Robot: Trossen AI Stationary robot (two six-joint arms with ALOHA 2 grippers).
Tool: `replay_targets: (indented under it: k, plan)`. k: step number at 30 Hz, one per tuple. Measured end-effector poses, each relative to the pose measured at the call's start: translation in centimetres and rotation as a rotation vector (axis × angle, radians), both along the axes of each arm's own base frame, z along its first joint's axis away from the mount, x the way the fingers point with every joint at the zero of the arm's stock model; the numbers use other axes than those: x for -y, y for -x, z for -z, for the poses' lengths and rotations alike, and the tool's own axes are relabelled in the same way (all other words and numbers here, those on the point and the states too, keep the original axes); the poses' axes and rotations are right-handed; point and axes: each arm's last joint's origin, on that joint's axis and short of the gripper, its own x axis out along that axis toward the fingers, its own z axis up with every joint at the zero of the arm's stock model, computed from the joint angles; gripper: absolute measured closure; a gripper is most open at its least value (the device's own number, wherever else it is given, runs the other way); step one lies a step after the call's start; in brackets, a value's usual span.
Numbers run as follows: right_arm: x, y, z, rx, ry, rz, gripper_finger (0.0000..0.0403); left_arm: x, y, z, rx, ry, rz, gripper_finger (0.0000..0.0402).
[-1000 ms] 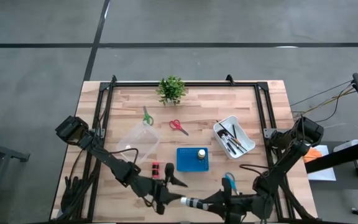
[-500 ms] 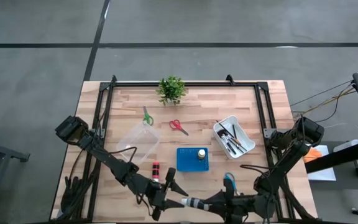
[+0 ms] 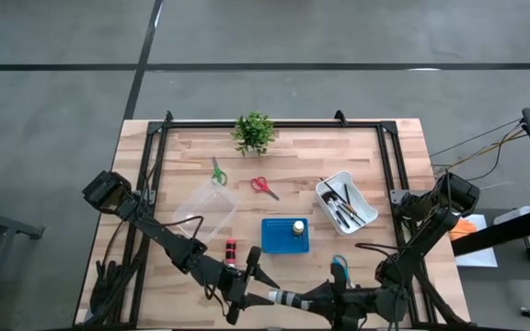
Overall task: Pick & Place Paint Supplies
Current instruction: Put the gray paint bottle in the blue bin
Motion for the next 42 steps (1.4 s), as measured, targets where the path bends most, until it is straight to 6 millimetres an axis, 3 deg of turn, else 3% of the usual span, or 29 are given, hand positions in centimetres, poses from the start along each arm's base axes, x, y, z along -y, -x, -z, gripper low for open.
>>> replay_targets:
  k: [5,10,15,23,27,31,36,42]
  plan:
    - [0.0,0.0,0.0,0.001,-0.003,0.005,0.0291,-0.3,-0.1,0.0,-0.010,0.033,-0.056,0.0210]
    - [0.1,0.0,0.0,0.001,-0.002,0.014,0.0292,-0.3,-0.2,0.0,-0.013,0.038,-0.073,0.0283]
    - [0.1,0.0,0.1,-0.003,0.001,0.012,0.0290,-0.3,-0.2,0.0,-0.016,0.044,-0.074,0.0285]
    - [-0.1,0.0,0.0,-0.003,-0.044,-0.014,0.0157,-0.5,-0.1,0.7,-0.069,0.014,-0.097,0.0285]
    - [-0.5,0.4,-0.5,0.007,-0.058,-0.006,0.0094,-1.2,0.4,1.5,-0.221,-0.054,-0.196,0.0285]
    - [-0.9,1.2,-0.7,0.013,-0.065,0.066,0.0055,-2.2,1.1,0.8,-0.477,-0.179,-0.316,0.0285]
    - [-1.2,2.0,-0.5,0.016,-0.088,0.133,0.0043,-3.3,0.6,-2.4,-0.747,-0.300,-0.423,0.0285]
    - [-1.6,2.9,-0.4,0.019,-0.087,0.170,0.0042,-4.5,-2.0,-4.8,-0.913,-0.460,-0.335,0.0285]
